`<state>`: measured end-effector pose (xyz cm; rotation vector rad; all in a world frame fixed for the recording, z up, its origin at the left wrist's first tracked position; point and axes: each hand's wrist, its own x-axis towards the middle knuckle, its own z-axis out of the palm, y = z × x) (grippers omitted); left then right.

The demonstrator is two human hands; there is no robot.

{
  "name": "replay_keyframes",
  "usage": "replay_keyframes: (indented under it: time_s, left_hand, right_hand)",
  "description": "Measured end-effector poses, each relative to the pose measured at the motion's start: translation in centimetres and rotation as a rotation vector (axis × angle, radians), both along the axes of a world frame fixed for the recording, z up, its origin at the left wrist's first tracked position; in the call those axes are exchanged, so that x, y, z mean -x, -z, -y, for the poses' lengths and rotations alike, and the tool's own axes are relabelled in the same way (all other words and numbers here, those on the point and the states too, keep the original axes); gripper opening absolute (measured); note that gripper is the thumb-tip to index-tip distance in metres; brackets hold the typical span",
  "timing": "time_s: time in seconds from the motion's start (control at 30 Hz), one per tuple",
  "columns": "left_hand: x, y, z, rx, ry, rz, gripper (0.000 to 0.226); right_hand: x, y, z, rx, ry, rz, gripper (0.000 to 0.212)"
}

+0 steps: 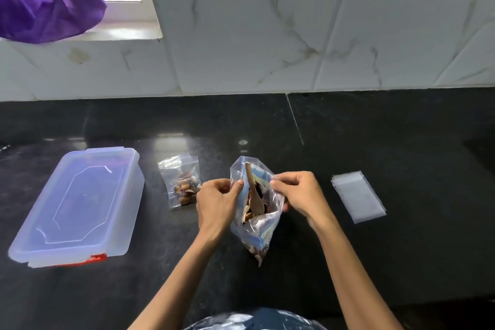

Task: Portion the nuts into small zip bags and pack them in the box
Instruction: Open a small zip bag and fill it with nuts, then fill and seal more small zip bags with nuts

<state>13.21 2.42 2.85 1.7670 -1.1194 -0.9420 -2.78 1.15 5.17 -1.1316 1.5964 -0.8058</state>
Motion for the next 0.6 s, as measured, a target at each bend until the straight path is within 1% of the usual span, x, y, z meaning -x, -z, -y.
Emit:
replay_keyframes:
  time_s: [0.13, 0.23, 0.3, 0.37, 0.47, 0.6]
  left_hand:
    - [0.1, 0.3, -0.2, -0.054, -0.016, 0.001, 0.026]
    - [-0.2, 0.9, -0.3, -0.104, -0.007, 0.023, 0.021]
    - [-0.3, 0.7, -0.3, -0.109, -0.019, 0.062, 0.04]
    - [-0.4, 0.3, -0.2, -0.077, -0.032, 0.075, 0.05]
    - [-0.4, -0.1, 0.0, -0.063, -0.028, 0.088, 0.053]
    - [0.0, -1.0, -0.1, -0.041, -0.035, 0.145, 0.053]
  right_hand:
    - [0.3, 1.0, 0.4, -0.04, 0.008, -0.031, 0.015]
    - [0.6, 1.8, 0.4, -0.08, 0.008, -0.038, 0.023]
    - [0.9, 2.0, 0.3, -0.089, 0.001, -0.045, 0.03]
    - [1.2, 1.9, 0.1, -0.085, -0.002, -0.047, 0.037]
    - [1.8, 1.8, -0.2, -0.073, 0.024, -0.025, 0.037]
    - [3.1, 1.6, -0.7, -0.053, 0.08, -0.03, 0.025]
